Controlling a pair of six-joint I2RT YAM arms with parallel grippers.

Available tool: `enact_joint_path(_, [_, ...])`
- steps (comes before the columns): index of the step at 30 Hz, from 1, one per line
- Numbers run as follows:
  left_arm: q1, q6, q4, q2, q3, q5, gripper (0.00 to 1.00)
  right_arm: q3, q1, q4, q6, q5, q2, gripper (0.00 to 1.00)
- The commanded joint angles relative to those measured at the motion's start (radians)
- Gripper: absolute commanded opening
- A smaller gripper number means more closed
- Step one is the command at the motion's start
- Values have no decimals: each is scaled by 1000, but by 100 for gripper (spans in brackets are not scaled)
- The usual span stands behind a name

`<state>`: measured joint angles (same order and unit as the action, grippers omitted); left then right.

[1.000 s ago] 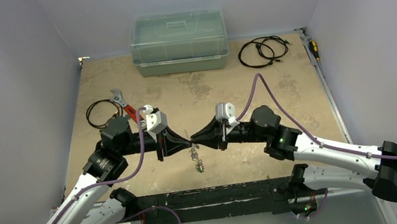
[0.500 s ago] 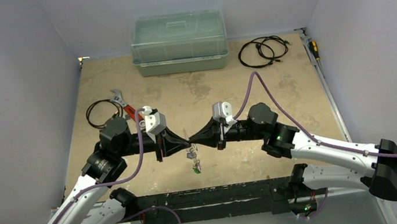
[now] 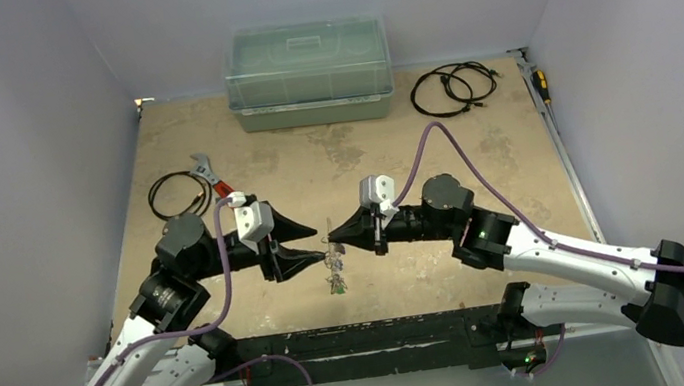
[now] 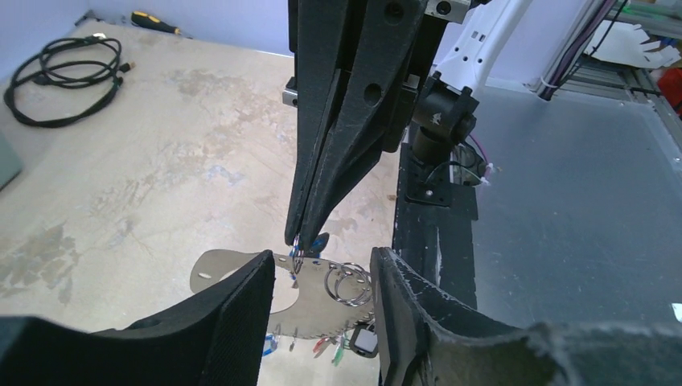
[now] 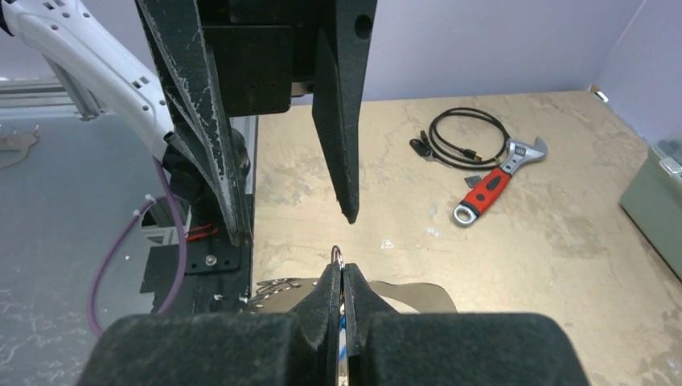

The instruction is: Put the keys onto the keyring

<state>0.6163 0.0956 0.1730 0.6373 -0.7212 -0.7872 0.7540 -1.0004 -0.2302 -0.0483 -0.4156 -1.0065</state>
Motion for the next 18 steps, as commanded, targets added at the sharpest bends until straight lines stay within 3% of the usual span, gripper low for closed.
enact_joint_path(1, [2, -48, -9, -16, -17, 42, 46, 67, -1, 3, -40, 37, 34, 0])
enact_joint_path(9, [1, -40, -90, -44, 23, 38, 49, 85, -3, 41, -53, -2, 34, 0])
enact_joint_path(18, [3, -14, -229, -25, 94, -28, 42, 91, -3, 51, -53, -70, 27, 0])
